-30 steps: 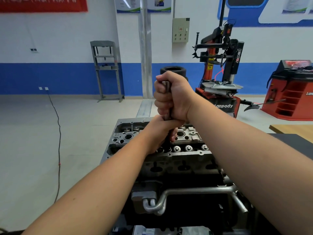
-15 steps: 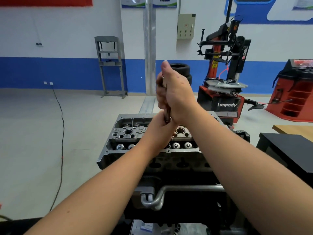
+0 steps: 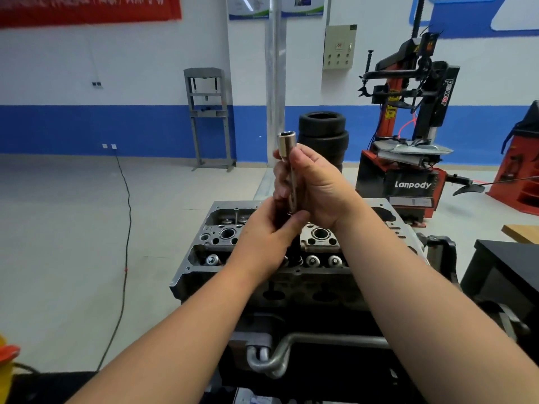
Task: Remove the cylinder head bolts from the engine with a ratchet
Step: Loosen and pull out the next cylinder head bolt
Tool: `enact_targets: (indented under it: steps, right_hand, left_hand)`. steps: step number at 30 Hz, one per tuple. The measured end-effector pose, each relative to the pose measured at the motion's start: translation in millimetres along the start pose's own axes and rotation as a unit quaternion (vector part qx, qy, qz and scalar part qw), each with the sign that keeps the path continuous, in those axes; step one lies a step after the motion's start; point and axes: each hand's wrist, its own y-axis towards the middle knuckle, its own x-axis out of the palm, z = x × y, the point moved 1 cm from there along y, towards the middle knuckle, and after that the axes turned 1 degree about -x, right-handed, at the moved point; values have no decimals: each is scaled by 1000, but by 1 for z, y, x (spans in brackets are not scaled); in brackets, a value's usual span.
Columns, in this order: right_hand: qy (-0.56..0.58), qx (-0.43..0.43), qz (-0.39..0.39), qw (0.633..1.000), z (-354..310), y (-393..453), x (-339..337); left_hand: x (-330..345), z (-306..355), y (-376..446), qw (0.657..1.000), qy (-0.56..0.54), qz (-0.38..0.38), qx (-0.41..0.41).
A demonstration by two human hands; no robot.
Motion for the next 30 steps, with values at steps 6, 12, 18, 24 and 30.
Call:
enact_targets:
  steps: [6, 12, 18, 24, 30]
  right_hand:
    - [32, 29, -27, 999, -1, -5, -5]
    - [28, 1, 6, 1000, 4, -10, -10]
    - [6, 44, -14, 999, 7, -10, -11]
    - [57, 68, -9, 996, 9, -13, -17]
    - [54, 50, -10, 997, 10, -12, -13]
  left_hand:
    - [1, -6, -1, 999, -15, -31, 14]
    - [1, -6, 1, 999, -31, -1, 30]
    - [1, -2, 2, 998, -45, -10, 31]
    - [0, -4, 1, 999, -42, -27, 22]
    - [1, -1, 1, 998, -24, -40, 39]
